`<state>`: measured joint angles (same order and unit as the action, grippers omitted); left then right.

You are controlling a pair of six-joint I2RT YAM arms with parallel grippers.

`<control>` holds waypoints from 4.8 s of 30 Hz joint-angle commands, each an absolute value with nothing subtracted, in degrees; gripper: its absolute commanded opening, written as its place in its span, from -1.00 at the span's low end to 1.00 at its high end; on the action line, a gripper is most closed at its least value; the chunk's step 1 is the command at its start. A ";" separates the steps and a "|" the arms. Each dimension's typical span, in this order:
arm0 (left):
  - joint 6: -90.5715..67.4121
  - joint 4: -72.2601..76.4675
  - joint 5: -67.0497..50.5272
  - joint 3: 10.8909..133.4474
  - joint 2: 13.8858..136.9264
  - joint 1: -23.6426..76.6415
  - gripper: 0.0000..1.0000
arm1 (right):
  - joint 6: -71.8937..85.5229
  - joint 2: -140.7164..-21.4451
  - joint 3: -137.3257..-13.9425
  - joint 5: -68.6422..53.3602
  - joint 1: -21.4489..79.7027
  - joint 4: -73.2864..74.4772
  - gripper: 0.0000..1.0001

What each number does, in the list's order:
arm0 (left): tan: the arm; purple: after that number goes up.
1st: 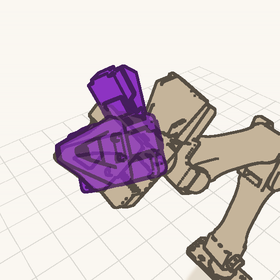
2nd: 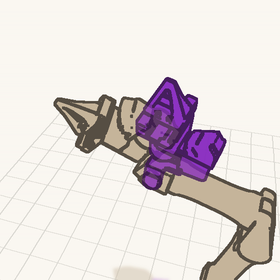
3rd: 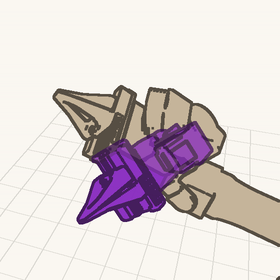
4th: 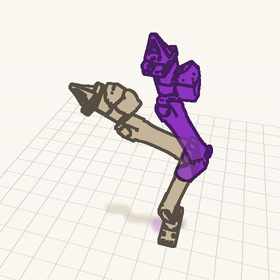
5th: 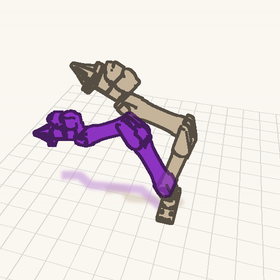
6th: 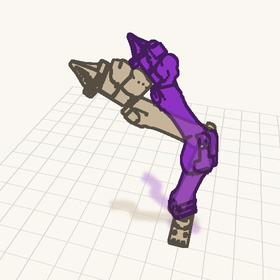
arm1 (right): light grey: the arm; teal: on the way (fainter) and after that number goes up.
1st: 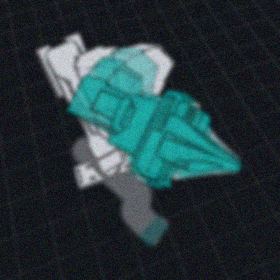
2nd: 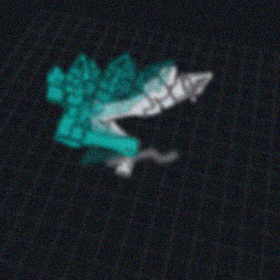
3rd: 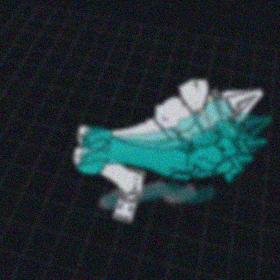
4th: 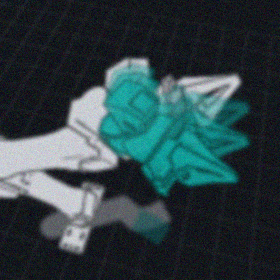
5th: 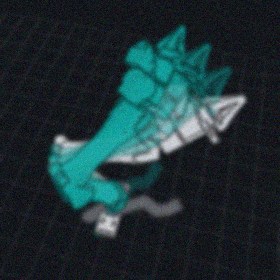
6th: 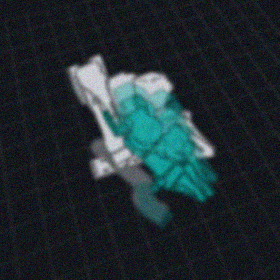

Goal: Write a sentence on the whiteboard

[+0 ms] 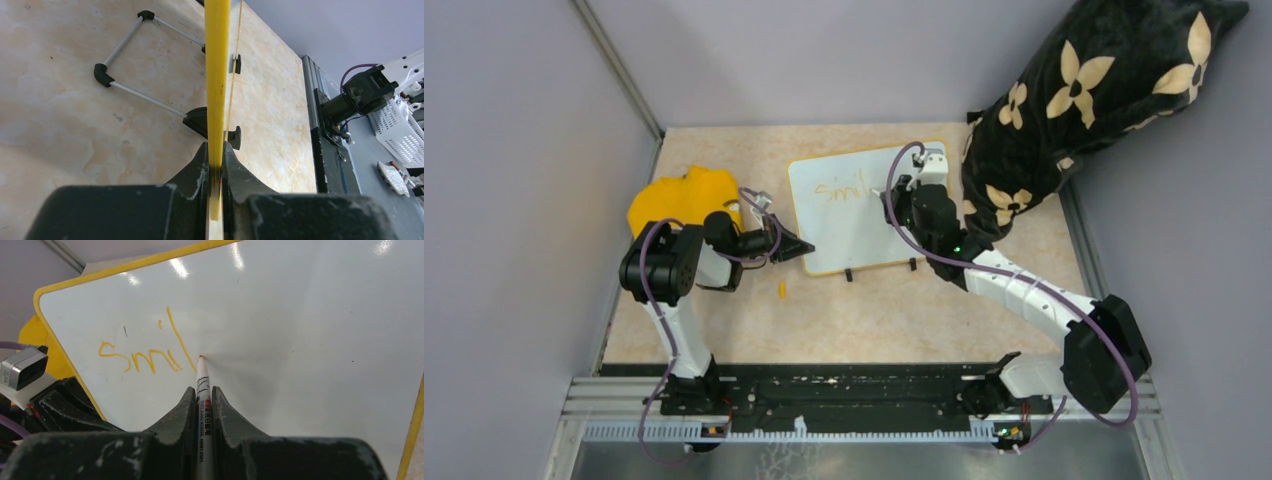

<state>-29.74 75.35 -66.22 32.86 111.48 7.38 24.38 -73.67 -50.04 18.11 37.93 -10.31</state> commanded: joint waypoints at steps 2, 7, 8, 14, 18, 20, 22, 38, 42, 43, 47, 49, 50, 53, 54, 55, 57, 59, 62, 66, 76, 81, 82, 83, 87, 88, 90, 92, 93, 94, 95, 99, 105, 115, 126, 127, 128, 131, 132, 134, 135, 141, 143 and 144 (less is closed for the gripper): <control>-27.42 73.08 -64.89 32.95 112.92 7.38 -1.00 | 24.50 -72.15 -51.31 20.24 35.89 -12.17 -1.00; -27.42 73.06 -64.79 32.86 112.85 7.38 -1.00 | 24.43 -71.98 -51.50 20.47 35.38 -11.87 -1.00; -27.42 73.05 -64.79 32.87 112.87 7.38 -1.00 | 24.50 -71.86 -51.50 20.48 35.35 -11.87 -1.00; -27.42 73.04 -64.85 32.89 112.94 7.38 -1.00 | 24.26 -72.23 -52.27 20.02 35.24 -12.04 -1.00; -27.42 73.04 -64.87 32.87 112.94 7.38 -1.00 | 24.26 -72.74 -52.83 19.28 35.23 -12.33 -1.00; -27.42 73.10 -64.86 32.95 112.92 7.38 -1.00 | 24.17 -72.90 -53.01 18.97 35.24 -12.62 -1.00; -27.42 73.07 -64.86 32.96 112.94 7.38 -1.00 | 24.08 -72.96 -53.21 18.67 35.24 -12.97 -1.00; -27.42 73.06 -64.90 32.95 112.94 7.38 -1.00 | 23.95 -74.59 -54.06 15.25 35.24 -13.99 -1.00; -27.40 73.04 -64.87 32.96 112.94 7.39 -1.00 | 24.28 -74.88 -53.71 14.26 35.27 -13.97 -1.00; -27.42 73.08 -64.86 32.96 112.92 7.38 -1.00 | 24.33 -74.88 -53.57 14.15 35.27 -13.90 -1.00; -27.42 73.02 -64.87 32.96 112.94 7.38 -1.00 | 24.64 -74.42 -52.67 13.96 35.32 -13.63 -1.00; -27.44 73.09 -64.86 32.91 112.94 7.38 -1.00 | 24.84 -74.13 -51.89 14.05 35.29 -13.49 -1.00; -27.47 73.05 -64.90 32.91 112.94 7.40 -1.00 | 24.98 -73.91 -51.45 14.17 35.28 -13.39 -1.00; -27.47 73.09 -64.91 32.99 112.94 7.38 -1.00 | 25.20 -73.15 -49.97 14.47 35.32 -13.21 -1.00; -27.50 73.04 -64.87 32.97 112.94 7.38 -1.00 | 25.32 -72.94 -49.48 14.55 35.29 -13.12 -1.00; -27.51 73.05 -64.86 32.92 112.94 7.38 -1.00 | 25.35 -72.67 -49.08 14.66 35.25 -13.05 -1.00; -27.51 72.95 -64.86 33.04 112.94 7.38 -1.00 | 25.38 -72.24 -48.35 14.91 35.32 -12.93 -1.00; -27.51 72.95 -64.85 33.04 112.94 7.38 -1.00 | 25.38 -71.88 -47.86 15.15 35.29 -12.69 -1.00; -27.51 72.91 -64.93 33.01 112.94 7.38 -1.00 | 25.41 -71.33 -47.31 15.50 35.32 -12.33 -1.00; -27.47 72.86 -64.86 33.04 112.94 7.38 -1.00 | 25.41 -70.78 -47.12 16.48 35.33 -11.59 -1.00; -27.49 72.77 -64.86 33.05 112.92 7.38 -1.00 | 24.63 -69.31 -47.10 19.08 34.56 -10.48 -1.00; -27.42 72.78 -64.84 33.05 112.94 7.38 -1.00 | 24.21 -68.22 -47.17 19.83 34.18 -10.05 -1.00; -27.42 72.77 -64.86 33.02 112.94 7.38 -1.00 | 24.13 -67.76 -47.26 19.98 34.19 -9.76 -1.00; -27.42 72.77 -64.86 33.04 112.94 7.38 -1.00 | 24.03 -66.86 -47.21 19.99 34.15 -9.74 -1.00; -27.42 72.77 -64.89 33.04 112.94 7.38 -1.00 | 22.79 -63.94 -46.98 17.61 34.18 -10.29 -1.00; -27.42 72.77 -64.87 33.05 112.93 7.38 -1.00 | 22.38 -63.11 -46.94 16.69 34.12 -10.36 -1.00; -27.42 72.75 -64.91 33.03 112.93 7.38 -1.00 | 21.64 -61.44 -46.85 15.23 34.22 -10.29 -1.00; -27.42 72.87 -64.88 33.04 112.94 7.38 -1.00 | 20.93 -59.68 -46.77 13.90 34.27 -10.12 -1.00; -27.42 72.86 -64.87 33.03 112.98 7.38 -1.00 | 20.73 -58.73 -46.76 13.44 34.35 -10.07 -1.00; -27.47 72.86 -64.93 33.05 113.03 7.38 -1.00 | 20.48 -58.00 -46.76 12.96 34.47 -9.96 -1.00; -27.46 72.86 -64.97 33.05 113.03 7.38 -1.00 | 19.74 -57.33 -46.82 12.71 34.84 -9.86 -1.00; -27.51 72.88 -64.96 33.10 113.04 7.38 -1.00 | 14.99 -56.22 -48.17 14.61 39.38 -8.54 -1.00; -27.60 72.86 -64.95 33.13 113.11 7.38 -1.00 | 8.57 -57.09 -49.21 22.72 48.14 -7.74 -1.00; -27.65 72.86 -65.04 33.18 113.20 7.38 -1.00 | 11.00 -57.84 -44.72 28.83 48.03 -10.50 -1.00; -27.77 72.77 -65.16 33.26 113.28 7.38 -1.00 | 16.41 -56.28 -42.05 27.71 43.57 -10.70 -1.00; -27.77 72.77 -65.11 33.24 113.29 7.38 -1.00 | 16.43 -56.24 -41.94 27.77 43.26 -10.72 -1.00; -27.77 72.77 -65.04 33.30 113.29 7.39 -1.00 | 16.48 -56.33 -41.89 27.84 42.99 -10.66 -1.00; -27.81 72.77 -65.05 33.27 113.31 7.38 -1.00 | 17.33 -57.04 -41.84 28.26 42.26 -10.46 -1.00; -27.78 72.77 -64.97 33.30 113.28 7.38 -1.00 | 17.66 -57.37 -41.84 28.35 42.01 -10.58 -1.00; -27.77 72.77 -64.91 33.20 113.29 7.38 -1.00 | 18.28 -58.00 -41.84 28.39 41.88 -11.18 -1.00; -27.77 72.77 -64.87 33.21 113.29 7.38 -1.00 | 18.47 -58.31 -41.84 28.44 41.82 -11.64 -1.00; -27.69 72.73 -64.86 33.22 113.20 7.38 -1.00 | 19.35 -61.26 -42.72 28.87 41.56 -13.76 -1.00; -27.69 72.75 -64.86 33.20 113.20 7.38 -1.00 | 19.70 -62.55 -43.07 28.83 41.36 -14.40 -1.00; -27.69 72.75 -64.86 33.20 113.23 7.38 -1.00 | 20.06 -63.32 -43.30 28.78 41.13 -14.60 -1.00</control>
<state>-29.67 75.20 -66.26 32.86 111.50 7.38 18.50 -61.52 -41.63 27.83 42.15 -10.55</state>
